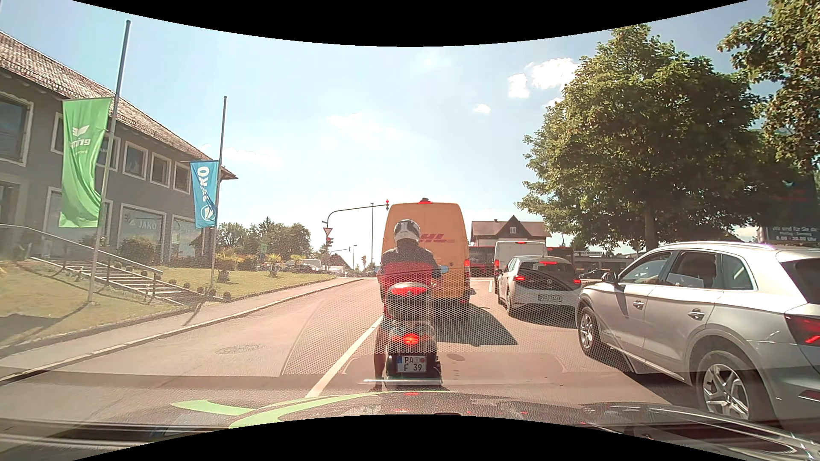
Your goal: Follow the waypoints while adhering to traffic rules and regulations
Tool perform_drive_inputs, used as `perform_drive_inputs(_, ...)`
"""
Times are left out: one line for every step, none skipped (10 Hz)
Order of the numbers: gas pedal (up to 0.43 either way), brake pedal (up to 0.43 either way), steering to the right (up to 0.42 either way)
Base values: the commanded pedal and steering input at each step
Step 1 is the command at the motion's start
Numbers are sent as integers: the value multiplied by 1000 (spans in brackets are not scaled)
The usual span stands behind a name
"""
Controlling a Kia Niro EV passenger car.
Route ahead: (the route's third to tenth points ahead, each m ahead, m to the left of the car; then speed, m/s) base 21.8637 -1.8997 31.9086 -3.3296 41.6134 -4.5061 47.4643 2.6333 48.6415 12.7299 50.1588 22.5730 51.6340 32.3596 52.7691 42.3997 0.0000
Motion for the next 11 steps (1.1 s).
perform_drive_inputs(0,250,21)
perform_drive_inputs(0,250,21)
perform_drive_inputs(0,250,21)
perform_drive_inputs(0,250,22)
perform_drive_inputs(0,250,21)
perform_drive_inputs(0,250,21)
perform_drive_inputs(0,250,22)
perform_drive_inputs(0,250,21)
perform_drive_inputs(0,250,21)
perform_drive_inputs(0,250,21)
perform_drive_inputs(0,250,21)
